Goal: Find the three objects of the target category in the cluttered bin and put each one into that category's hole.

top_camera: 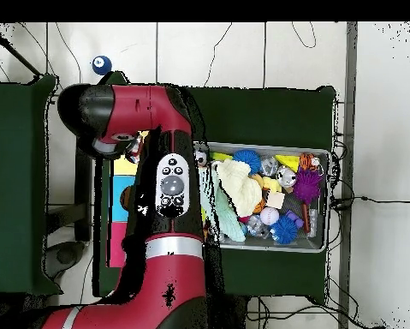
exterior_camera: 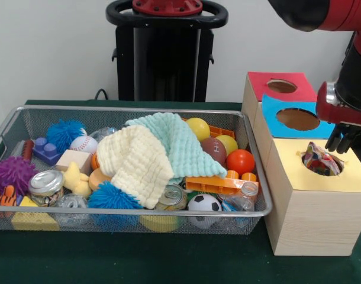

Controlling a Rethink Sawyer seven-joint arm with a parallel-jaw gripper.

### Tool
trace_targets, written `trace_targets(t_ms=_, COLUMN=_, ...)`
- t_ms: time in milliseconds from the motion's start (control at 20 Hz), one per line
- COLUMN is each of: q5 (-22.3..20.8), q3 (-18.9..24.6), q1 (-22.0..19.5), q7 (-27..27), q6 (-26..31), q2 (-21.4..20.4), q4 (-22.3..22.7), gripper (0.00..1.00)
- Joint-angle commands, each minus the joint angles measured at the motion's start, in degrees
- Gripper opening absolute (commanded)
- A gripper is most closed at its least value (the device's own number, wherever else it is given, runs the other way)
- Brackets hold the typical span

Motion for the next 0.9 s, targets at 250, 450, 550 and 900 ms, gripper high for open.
trace_targets(t_ms=250, q5=0.45, q3=4.35, q1=-1.23, q7=3.36, q6=2.02, q2=0.6, q4=2.16, gripper=0.0)
trace_targets(t_ms=450, q5=0.63, q3=4.37, q1=-0.84, q7=3.93, q6=3.73, q2=0.21, q4=1.45, gripper=0.0)
trace_targets(t_ms=550, q5=0.43, q3=4.22, q1=-0.53, q7=4.17, q6=3.88, q2=0.21, q4=1.46, gripper=0.0)
trace_targets(t_ms=900, q5=-1.49, q3=3.35, q1=-0.05, q7=4.05, q6=0.53, q2=2.8, q4=1.61, gripper=0.0)
